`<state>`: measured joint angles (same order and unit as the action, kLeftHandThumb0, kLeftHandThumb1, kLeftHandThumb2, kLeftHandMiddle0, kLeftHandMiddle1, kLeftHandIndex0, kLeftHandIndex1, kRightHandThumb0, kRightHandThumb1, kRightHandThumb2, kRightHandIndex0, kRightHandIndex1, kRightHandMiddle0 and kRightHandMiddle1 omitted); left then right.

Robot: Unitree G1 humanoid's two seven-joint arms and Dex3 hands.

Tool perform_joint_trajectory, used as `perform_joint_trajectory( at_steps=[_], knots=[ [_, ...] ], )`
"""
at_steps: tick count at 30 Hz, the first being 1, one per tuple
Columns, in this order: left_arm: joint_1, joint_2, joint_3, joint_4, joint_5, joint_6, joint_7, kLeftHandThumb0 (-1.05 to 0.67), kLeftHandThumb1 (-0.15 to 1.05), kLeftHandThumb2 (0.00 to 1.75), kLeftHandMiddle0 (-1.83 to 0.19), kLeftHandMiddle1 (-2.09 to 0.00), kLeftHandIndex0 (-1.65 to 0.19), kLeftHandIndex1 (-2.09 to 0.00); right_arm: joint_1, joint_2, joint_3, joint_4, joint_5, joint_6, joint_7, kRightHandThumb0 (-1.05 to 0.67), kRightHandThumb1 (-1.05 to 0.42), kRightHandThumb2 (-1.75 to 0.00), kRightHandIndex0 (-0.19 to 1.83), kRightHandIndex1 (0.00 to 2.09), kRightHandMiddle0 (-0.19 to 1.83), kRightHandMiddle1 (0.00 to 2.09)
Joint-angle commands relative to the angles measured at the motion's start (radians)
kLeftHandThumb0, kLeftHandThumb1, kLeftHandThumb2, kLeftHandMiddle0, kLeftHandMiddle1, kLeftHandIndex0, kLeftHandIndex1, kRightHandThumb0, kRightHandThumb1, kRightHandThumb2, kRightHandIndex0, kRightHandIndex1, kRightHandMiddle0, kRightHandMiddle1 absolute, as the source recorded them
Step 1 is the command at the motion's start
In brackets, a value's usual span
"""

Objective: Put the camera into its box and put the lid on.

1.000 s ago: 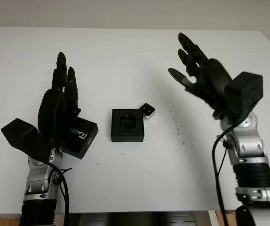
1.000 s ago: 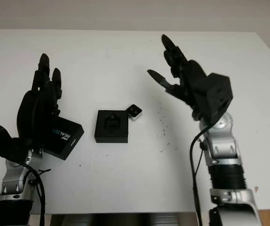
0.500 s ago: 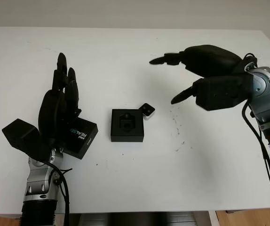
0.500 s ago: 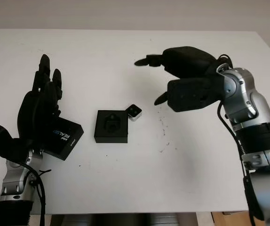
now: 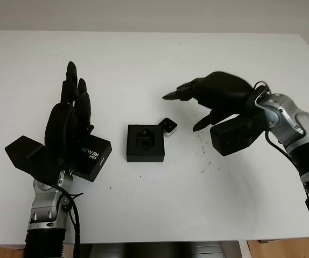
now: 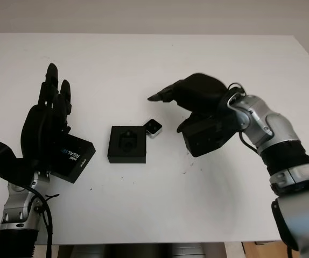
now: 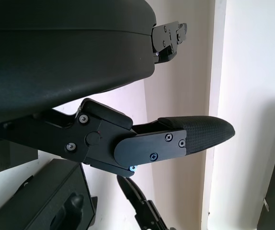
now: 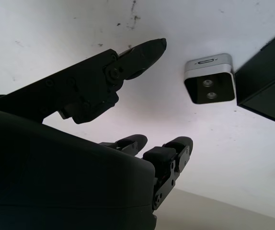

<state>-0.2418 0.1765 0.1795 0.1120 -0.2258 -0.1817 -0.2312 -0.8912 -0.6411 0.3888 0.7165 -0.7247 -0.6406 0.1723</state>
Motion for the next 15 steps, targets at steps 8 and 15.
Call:
perform_joint_trajectory(
  at_steps=[8, 15],
  knots=[
    [-0.006, 0.003, -0.001, -0.002, 0.002, 0.002, -0.001, -0.79, 1.05, 0.58, 0.19, 0.0, 0.19, 0.0, -0.077, 0.037, 0.034, 0.111, -0.01, -0.075, -0.079, -0.45, -0.81, -0.06, 0.49, 0.17, 0.49, 0.18],
    [-0.004, 0.004, 0.002, -0.002, 0.002, -0.004, -0.002, -0.79, 1.05, 0.58, 0.19, 0.0, 0.19, 0.0, -0.082, 0.057, 0.03, 0.129, 0.012, -0.067, -0.06, -0.43, -0.81, -0.05, 0.49, 0.17, 0.47, 0.2]
  ],
)
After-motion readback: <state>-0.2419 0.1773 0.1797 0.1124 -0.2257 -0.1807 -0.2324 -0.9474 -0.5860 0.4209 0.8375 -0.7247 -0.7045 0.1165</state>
